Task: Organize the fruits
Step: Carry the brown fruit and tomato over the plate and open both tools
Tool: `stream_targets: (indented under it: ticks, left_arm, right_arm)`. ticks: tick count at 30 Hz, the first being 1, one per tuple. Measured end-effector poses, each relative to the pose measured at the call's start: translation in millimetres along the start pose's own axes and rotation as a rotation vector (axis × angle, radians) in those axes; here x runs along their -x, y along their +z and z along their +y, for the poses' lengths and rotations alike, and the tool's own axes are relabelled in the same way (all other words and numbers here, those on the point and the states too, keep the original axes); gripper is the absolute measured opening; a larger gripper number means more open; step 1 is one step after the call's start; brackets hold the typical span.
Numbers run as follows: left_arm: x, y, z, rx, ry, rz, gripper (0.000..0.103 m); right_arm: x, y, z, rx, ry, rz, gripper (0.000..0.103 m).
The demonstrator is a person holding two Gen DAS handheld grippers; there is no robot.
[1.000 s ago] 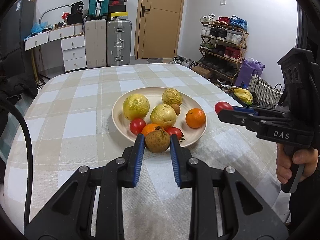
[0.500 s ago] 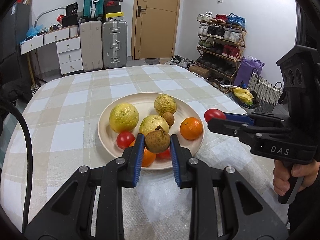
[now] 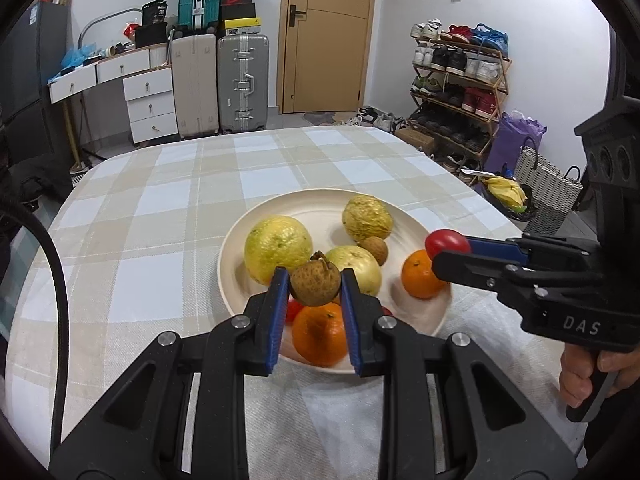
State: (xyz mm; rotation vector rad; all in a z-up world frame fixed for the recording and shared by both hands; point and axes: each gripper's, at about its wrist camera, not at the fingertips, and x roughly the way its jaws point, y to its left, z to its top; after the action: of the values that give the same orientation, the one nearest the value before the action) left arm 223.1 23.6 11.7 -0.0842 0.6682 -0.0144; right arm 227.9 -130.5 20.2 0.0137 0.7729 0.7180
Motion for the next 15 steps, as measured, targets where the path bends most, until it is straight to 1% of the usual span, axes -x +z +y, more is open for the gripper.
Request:
stream_targets:
  ticks: [7,15]
  left_arm:
    - [-15.9,4.5,11.0,0.011,0.015,0.017,0.023]
    - [-30.4,2.8,10.2,-0.001,0.022,0.039,0.023]
  right_arm:
    - [-13.2,-1.0,4.5,0.015,0.002,0.019,0.030]
    - [-23.5,-1.4,9.9,0.046,-0.016,0.031,0.030]
